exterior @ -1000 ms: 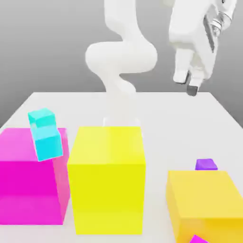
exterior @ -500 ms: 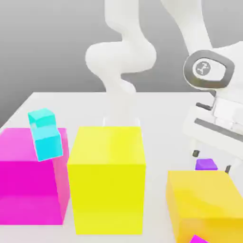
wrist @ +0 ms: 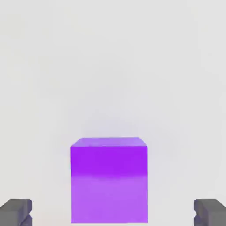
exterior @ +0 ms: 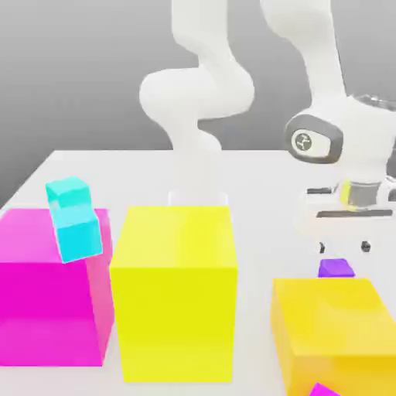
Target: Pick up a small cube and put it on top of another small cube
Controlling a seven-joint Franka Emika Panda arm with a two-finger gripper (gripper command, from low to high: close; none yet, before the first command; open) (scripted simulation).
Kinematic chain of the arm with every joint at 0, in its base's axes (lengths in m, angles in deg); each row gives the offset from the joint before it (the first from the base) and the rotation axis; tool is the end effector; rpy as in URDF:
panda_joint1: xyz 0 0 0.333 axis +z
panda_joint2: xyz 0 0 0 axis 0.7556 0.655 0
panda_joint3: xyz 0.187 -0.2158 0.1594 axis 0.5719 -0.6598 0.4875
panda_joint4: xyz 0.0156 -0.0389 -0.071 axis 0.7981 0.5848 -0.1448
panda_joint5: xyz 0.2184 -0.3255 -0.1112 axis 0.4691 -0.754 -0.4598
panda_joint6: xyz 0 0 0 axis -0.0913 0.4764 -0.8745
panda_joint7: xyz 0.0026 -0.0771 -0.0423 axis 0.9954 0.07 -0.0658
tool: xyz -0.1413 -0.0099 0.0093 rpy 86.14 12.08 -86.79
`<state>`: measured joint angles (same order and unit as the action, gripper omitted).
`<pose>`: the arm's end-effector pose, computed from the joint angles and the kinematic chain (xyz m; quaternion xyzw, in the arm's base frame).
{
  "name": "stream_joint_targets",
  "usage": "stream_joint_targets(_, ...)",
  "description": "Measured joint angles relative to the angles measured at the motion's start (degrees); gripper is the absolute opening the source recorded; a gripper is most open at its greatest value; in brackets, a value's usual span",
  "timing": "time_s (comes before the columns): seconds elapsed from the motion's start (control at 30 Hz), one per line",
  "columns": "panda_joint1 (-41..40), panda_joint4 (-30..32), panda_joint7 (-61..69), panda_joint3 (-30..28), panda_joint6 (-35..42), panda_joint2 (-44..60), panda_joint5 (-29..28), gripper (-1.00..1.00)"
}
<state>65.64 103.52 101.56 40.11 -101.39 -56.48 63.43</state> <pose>0.2486 0.2862 0.1507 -0.3517 -0.9361 -0.0064 0.0007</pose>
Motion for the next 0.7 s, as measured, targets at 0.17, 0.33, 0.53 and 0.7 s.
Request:
stream_joint_targets(0.17,4.32,-1.27,-6.45,-6.53,-3.77,5.28,-8.96,0.0)
stream_joint_targets(0.33,13.97,-2.8,-13.88,-18.37,-8.15,11.61,-18.71,0.0)
stream_joint_targets(0.53,15.35,-3.04,-14.98,-20.07,-8.66,12.59,-20.17,-1.0)
stream_joint_targets(0.7,11.42,-2.2,-10.7,-14.93,-6.6,9.27,-14.57,-1.0)
